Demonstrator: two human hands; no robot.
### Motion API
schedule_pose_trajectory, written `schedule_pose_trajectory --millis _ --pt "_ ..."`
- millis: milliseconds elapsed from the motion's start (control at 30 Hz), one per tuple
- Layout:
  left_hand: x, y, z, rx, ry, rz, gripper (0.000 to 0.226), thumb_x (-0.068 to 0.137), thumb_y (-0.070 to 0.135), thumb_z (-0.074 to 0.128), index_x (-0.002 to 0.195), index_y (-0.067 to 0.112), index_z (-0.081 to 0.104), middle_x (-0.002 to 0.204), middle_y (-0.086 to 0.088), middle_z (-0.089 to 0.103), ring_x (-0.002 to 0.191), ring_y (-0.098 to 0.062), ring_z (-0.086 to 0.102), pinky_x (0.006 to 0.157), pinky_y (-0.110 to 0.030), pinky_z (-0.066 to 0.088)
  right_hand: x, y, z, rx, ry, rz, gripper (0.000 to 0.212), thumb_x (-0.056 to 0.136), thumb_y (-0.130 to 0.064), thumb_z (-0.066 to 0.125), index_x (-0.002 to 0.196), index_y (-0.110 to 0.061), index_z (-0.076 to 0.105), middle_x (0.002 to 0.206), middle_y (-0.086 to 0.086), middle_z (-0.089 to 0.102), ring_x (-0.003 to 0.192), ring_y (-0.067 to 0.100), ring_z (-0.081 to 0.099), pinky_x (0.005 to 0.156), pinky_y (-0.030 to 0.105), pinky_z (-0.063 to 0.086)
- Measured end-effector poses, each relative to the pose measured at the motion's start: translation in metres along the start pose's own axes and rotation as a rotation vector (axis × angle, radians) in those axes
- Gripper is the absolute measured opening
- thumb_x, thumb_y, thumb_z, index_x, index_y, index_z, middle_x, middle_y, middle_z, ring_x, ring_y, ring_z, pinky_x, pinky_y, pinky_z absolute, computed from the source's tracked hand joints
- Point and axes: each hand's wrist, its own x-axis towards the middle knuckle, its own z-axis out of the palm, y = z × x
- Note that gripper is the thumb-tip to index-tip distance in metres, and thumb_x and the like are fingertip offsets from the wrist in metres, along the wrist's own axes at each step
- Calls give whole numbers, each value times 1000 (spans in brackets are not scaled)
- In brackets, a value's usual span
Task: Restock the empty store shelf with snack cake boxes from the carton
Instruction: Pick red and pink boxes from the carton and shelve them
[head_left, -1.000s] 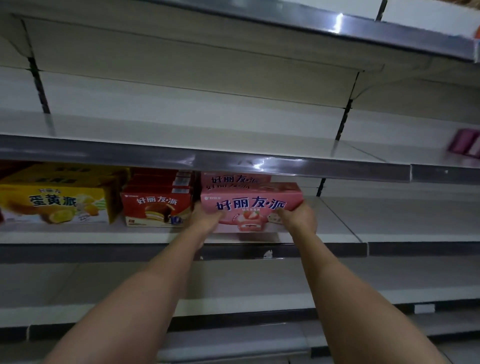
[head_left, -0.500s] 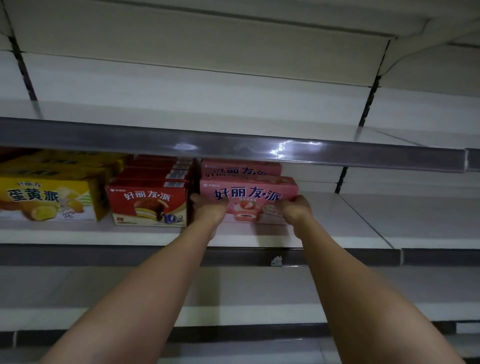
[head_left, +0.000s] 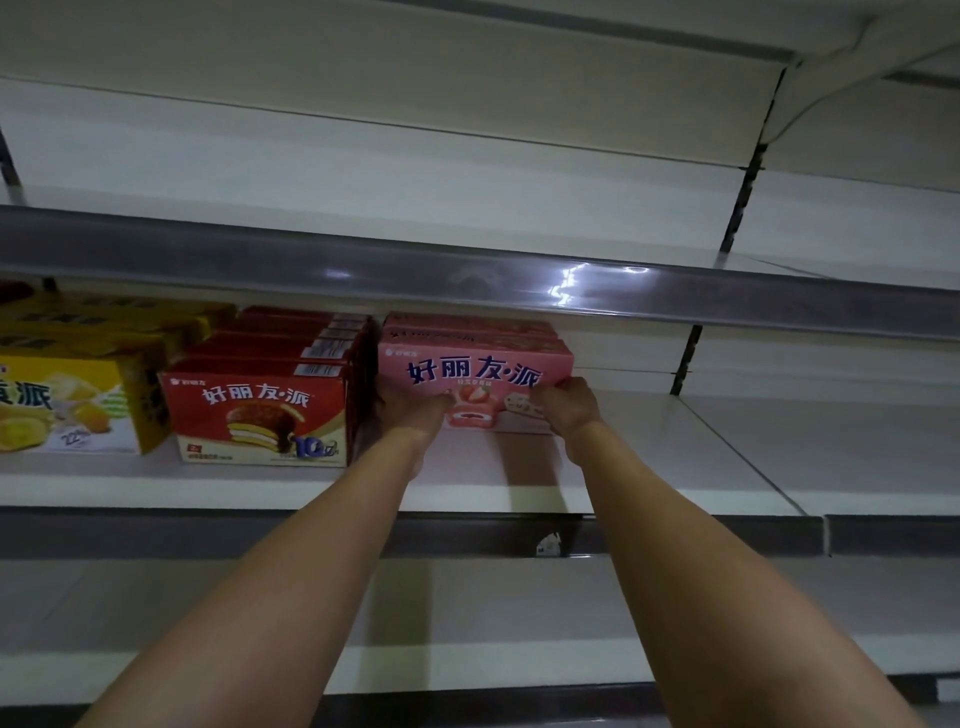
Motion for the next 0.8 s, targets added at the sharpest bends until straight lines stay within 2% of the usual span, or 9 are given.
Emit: schedule_pose_trajectory --millis 167,267,333,433,500,567,633,733,800 --pt "5 3 0 -33 0 18 98 73 25 73 150 26 13 151 -7 29 138 -27 28 114 -49 26 5 2 6 64 5 -8 33 80 -9 61 112 -1 65 105 14 67 92 28 60 76 33 48" --pt "5 6 0 -30 13 1 97 74 21 72 151 21 12 151 -8 28 138 -28 28 113 -45 27 3 -1 6 108 -5 -3 32 80 -5 61 111 -1 64 105 14 68 93 27 60 76 30 45" --pt "5 6 -1 -5 -13 -3 102 66 31 73 149 24 15 149 -7 31 137 -28 30 113 -48 28 1 -3 6 131 -36 14 30 80 -2 61 110 -1 63 103 12 66 92 25 59 75 29 44" --pt "16 0 -3 -3 -17 -47 104 53 38 75 145 27 27 141 -6 44 128 -27 41 108 -49 36 -1 -6 6 109 -57 58 44 75 -9 67 118 0 57 111 14 66 100 27 61 76 31 47" --pt "8 6 -6 -4 -13 -83 95 61 31 78 143 23 32 137 -7 50 123 -27 46 104 -44 39 -1 -6 5 79 -69 72 46 73 -13 71 116 0 58 110 15 67 101 30 63 80 33 51" --pt "-5 16 -8 20 -7 -120 79 74 26 76 142 17 36 134 -7 53 122 -28 49 98 -37 41 -7 -11 0 20 -85 68 36 75 -14 73 107 -2 62 101 10 68 93 27 63 76 31 49" --pt "-16 21 -10 67 2 -149 67 82 29 72 139 15 41 133 -7 53 121 -28 50 95 -36 41 -17 -17 -5 -47 -117 54 30 80 -18 72 107 -8 63 99 6 66 91 25 61 77 29 47" --pt "-34 27 -14 167 -24 -101 61 86 37 65 139 18 42 136 -7 52 119 -29 51 96 -37 43 -33 -25 -11 -156 -199 22 29 90 -22 62 117 -11 58 112 7 65 105 28 61 92 34 48" --pt "-51 31 -18 257 -26 -70 49 93 28 57 138 13 44 137 -8 50 120 -29 49 96 -34 42 -48 -32 -14 -254 -273 -15 30 94 -21 56 123 -10 58 118 9 63 112 28 58 93 31 44"
